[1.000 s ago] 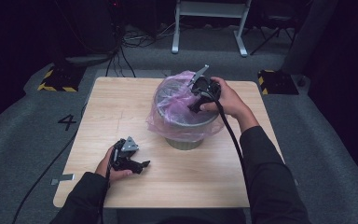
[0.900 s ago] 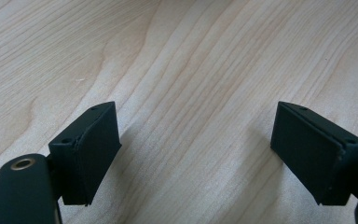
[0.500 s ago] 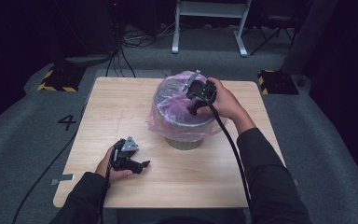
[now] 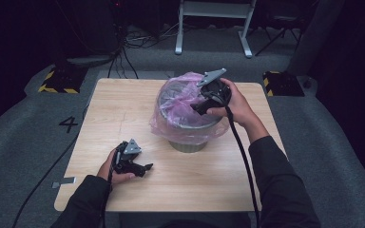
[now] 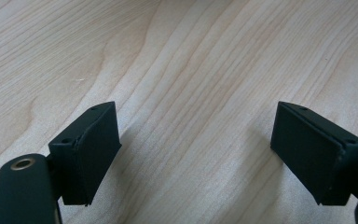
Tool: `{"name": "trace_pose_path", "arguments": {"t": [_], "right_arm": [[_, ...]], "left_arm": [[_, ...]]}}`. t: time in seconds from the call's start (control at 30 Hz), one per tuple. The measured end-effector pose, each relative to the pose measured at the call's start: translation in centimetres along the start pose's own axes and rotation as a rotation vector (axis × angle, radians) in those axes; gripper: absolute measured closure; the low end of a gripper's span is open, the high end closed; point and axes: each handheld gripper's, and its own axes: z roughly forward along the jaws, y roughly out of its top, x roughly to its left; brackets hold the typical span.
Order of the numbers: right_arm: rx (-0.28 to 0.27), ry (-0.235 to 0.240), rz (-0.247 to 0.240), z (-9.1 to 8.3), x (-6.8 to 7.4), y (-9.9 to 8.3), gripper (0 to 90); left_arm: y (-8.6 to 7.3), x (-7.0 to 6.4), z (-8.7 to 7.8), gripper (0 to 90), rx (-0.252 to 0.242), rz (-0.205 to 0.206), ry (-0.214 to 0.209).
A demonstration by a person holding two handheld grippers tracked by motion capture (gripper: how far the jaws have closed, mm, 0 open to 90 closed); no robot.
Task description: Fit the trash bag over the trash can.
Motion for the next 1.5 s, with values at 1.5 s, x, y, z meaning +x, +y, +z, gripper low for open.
{"name": "trace_pose_path", "arguments": {"t": [1.5], "right_arm": [[-0.137,0.007,0.105,-7.5,3.5,-15.3,19.9]], "left_arm": [[0.0,0.0,0.0,15.3,0.0,-0.001,0.001]]}}
